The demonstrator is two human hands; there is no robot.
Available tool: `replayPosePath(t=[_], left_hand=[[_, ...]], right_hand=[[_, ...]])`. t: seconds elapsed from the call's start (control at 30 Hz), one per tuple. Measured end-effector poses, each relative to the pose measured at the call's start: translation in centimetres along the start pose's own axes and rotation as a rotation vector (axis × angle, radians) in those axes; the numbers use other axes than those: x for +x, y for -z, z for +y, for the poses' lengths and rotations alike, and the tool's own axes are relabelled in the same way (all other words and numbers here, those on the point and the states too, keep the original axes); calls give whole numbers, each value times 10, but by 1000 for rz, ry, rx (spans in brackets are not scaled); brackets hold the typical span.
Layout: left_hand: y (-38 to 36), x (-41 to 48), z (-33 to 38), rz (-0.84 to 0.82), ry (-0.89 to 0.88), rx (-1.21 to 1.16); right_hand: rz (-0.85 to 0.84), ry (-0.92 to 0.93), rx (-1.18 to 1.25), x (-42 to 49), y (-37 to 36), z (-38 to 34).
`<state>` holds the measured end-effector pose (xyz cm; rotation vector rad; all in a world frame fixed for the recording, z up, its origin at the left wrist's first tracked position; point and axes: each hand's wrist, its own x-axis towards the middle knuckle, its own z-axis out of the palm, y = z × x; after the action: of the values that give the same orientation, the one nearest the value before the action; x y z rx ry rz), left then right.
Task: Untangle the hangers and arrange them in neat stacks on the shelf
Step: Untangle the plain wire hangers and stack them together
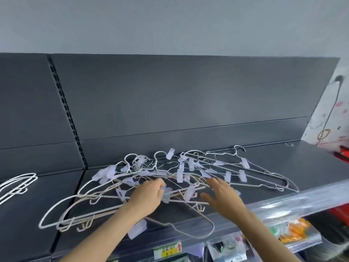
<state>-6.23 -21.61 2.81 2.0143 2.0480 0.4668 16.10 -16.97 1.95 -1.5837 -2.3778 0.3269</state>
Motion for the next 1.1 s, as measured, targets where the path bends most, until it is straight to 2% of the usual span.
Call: replayPosePath(t=[0.23, 0.37, 0.53, 0.8, 0.97, 1.1], left_hand=[[-24, 51, 24, -14, -67, -49], [-27, 65, 24, -9, -67, -84], [-18, 74, -18, 50, -1, -94], [0, 55, -89, 178, 221, -35], [1, 52, -103, 174, 244, 66], [0, 63, -105, 88, 245, 132]], right_hand=[[-8, -85, -25, 12, 9, 40], [-26, -76, -41, 32, 7, 45], [-35, -5, -2, 73, -8, 20], [-125, 176, 9, 129, -34, -18], [-224, 272, -26, 144, -58, -37], [-195, 357, 8, 149, -73, -43]])
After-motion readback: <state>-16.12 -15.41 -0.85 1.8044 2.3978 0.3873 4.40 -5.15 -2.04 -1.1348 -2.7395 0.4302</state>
